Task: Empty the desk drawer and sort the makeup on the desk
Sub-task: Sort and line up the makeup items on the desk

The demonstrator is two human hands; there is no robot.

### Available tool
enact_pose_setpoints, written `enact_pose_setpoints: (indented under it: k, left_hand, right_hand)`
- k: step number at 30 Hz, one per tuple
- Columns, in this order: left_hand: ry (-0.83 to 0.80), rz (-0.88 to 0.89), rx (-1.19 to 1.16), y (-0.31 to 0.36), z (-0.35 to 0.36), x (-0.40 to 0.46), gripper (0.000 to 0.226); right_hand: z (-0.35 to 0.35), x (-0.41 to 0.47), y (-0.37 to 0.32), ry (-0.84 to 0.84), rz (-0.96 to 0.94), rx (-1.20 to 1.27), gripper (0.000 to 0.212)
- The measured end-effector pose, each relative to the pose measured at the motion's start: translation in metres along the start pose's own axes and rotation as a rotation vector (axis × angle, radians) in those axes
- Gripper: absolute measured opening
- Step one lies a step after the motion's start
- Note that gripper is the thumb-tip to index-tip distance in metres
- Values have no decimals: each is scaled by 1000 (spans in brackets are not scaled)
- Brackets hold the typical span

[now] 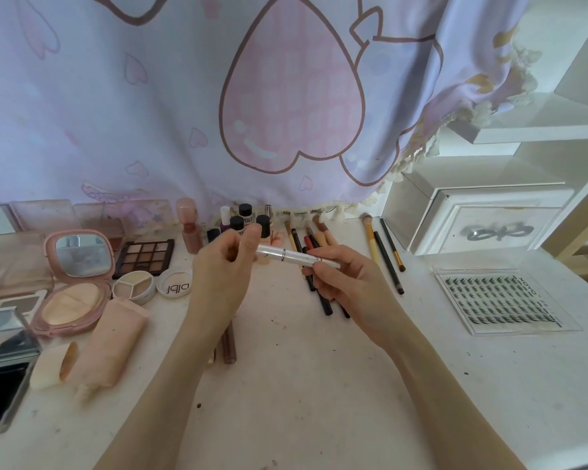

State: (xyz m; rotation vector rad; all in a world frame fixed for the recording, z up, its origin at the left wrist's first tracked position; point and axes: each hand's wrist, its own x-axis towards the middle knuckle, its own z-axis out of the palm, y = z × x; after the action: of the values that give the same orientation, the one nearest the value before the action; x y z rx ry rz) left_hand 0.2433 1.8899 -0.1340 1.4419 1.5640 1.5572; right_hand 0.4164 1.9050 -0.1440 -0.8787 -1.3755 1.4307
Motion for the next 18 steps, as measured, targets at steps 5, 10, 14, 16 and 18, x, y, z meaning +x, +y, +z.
enact_pose_setpoints:
  k: [5,10,14,16,18]
  left_hand:
    - [-278,-15,-569,-3,-3,4,31]
    - [-147,-79,-592,2,-7,5,28]
    - [-101,-85,-490,-2,-6,5,17]
    - [-210,-69,-489,-1,-7,5,14]
    - [-344,-39,-546,0,-9,5,23]
  right_hand:
    - [1,0,0,23,86,103,20]
    - [5,-5,0,-156,65,-237,12]
    - [18,-6,8,-75,-164,-719,8]
    - [18,-6,10,-31,-217,-731,8]
    - [14,-5,10,-9,-231,-684,9]
